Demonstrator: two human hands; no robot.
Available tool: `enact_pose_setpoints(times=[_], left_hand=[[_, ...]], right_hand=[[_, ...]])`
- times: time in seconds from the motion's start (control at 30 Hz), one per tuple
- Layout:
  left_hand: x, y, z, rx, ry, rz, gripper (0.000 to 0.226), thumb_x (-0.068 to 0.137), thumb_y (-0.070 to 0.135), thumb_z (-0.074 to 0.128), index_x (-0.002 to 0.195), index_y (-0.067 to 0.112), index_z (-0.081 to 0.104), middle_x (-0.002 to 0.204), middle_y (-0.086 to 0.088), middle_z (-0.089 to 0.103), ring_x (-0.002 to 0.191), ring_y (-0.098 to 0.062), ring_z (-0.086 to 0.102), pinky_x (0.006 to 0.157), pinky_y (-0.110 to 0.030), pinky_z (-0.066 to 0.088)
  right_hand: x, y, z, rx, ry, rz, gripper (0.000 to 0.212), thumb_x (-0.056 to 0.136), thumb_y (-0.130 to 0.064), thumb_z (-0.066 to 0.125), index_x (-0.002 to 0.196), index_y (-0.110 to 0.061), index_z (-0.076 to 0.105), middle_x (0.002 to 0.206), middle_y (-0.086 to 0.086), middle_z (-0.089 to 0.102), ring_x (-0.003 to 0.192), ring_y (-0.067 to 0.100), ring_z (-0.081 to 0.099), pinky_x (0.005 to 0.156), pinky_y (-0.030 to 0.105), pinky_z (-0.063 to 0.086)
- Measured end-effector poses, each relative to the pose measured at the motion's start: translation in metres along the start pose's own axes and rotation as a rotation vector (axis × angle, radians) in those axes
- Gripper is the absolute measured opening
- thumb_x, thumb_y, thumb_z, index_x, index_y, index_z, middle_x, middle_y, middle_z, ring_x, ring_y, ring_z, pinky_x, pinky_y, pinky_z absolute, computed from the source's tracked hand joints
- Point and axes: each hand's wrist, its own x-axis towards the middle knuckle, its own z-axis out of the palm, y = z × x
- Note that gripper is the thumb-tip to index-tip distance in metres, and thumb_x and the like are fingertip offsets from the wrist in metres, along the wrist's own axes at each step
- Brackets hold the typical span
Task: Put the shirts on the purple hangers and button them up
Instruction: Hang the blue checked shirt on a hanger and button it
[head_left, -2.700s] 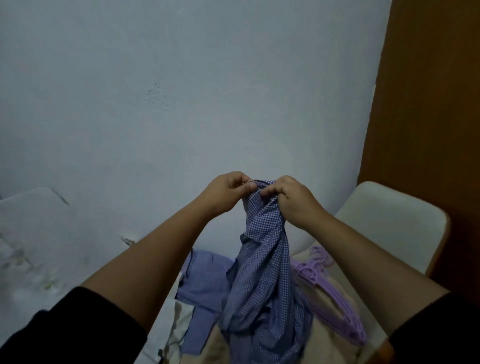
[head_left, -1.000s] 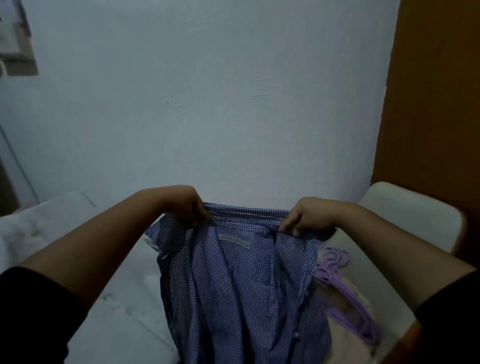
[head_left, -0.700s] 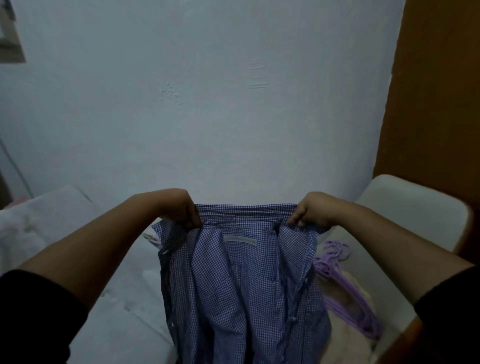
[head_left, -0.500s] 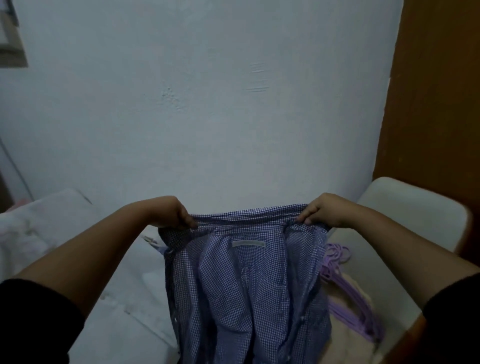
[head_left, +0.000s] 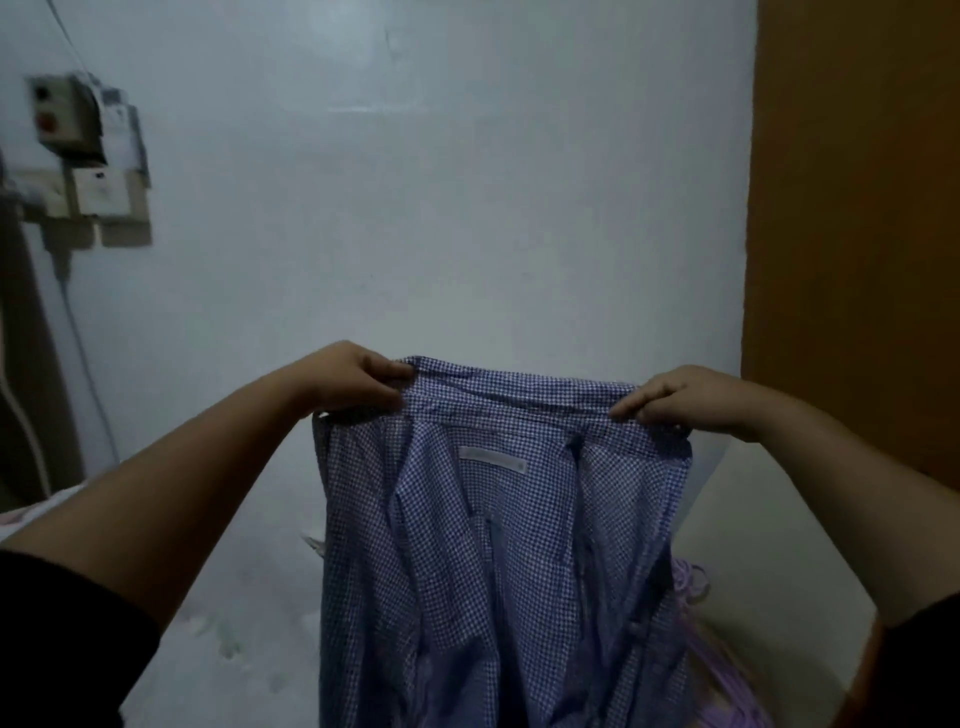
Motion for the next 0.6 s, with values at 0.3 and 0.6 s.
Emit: enact_pose_setpoints(times=[0.3, 0.6], left_hand=[[-0.045, 0.078, -0.069, 0.128, 0.227, 0.177, 0.057, 0.071, 0.024, 0.083, 0.124, 0.031, 0.062, 0.123, 0.005, 0.064, 0.102, -0.008, 0.057, 0.09, -0.019, 0.038], [-0.084, 0.132, -0.123, 0.244, 0.394, 0.309, 0.06, 0.069, 0.024, 0.082, 0.125, 0.031, 0.062, 0.115, 0.01, 0.062, 0.098, -0.007, 0.055, 0.088, -0.02, 0.036]], right_hand=[[-0.055, -0.063, -0.084, -0.09, 0.127, -0.15, 0.037, 0.075, -0.013, 0.074, 0.107, -0.032, 0.067, 0.094, -0.023, 0.061, 0.087, -0.007, 0.051, 0.07, 0.007, 0.038], [-0.1, -0.115, -0.138, -0.168, 0.287, -0.22, 0.039, 0.075, -0.012, 0.073, 0.105, -0.036, 0.065, 0.097, -0.028, 0.053, 0.087, -0.007, 0.046, 0.093, 0.022, 0.033]])
